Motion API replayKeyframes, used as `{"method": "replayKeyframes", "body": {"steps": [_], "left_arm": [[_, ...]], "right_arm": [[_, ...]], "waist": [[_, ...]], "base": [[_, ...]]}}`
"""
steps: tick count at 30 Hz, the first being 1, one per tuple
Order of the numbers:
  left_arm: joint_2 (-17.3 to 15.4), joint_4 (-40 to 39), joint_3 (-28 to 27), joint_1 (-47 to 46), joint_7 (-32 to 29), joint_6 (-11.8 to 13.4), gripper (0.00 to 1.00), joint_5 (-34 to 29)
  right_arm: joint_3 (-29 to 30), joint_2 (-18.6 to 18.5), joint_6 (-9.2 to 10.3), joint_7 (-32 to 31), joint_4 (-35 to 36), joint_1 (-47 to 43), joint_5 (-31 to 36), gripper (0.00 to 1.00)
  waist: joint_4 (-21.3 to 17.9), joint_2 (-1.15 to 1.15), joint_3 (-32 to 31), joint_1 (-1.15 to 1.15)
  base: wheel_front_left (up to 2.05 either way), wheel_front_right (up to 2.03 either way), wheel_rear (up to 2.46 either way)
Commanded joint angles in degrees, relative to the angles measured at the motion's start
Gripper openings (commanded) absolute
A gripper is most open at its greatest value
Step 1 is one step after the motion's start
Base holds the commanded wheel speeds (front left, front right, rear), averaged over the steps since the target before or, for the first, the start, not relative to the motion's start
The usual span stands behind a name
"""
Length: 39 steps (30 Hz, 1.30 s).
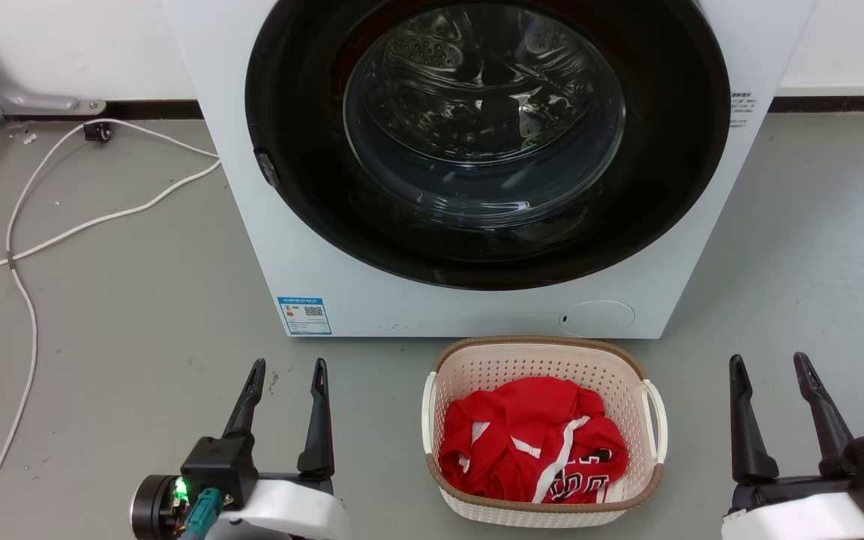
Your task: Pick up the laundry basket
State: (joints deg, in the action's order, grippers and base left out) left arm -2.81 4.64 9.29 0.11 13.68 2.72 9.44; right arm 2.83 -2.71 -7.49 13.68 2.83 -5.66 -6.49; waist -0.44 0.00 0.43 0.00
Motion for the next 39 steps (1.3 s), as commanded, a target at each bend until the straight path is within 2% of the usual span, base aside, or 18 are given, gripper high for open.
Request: {"method": "replayKeyframes", "body": {"steps": [1,13,39], "left_arm": [[-0.11,-0.06,0.28,0.68,0.42,0.32,1.00,-1.08],[-0.11,0.44,0.86,1.32,1.66,0.87,1.00,-5.60],[-0.10,0.74,0.39,1.75,1.54,-0.30,1.00,-3.21]], "right_arm": [[-0.09,-0.28,0.01,0.44,0.48,-0.53,1.14,1.00],[-0.31,-0.29,0.01,1.60,0.32,-1.74,3.74,1.00],[-0.37,-0.29,0.01,1.54,-1.13,-1.33,0.86,1.00]], "waist": [[0.01,0.00,-0.02,0.00],[0.05,0.00,-0.13,0.00],[0.22,0.00,0.03,0.00]], "base": [[0.00,0.00,0.00],[0.00,0.00,0.00],[0.00,0.00,0.00]]}}
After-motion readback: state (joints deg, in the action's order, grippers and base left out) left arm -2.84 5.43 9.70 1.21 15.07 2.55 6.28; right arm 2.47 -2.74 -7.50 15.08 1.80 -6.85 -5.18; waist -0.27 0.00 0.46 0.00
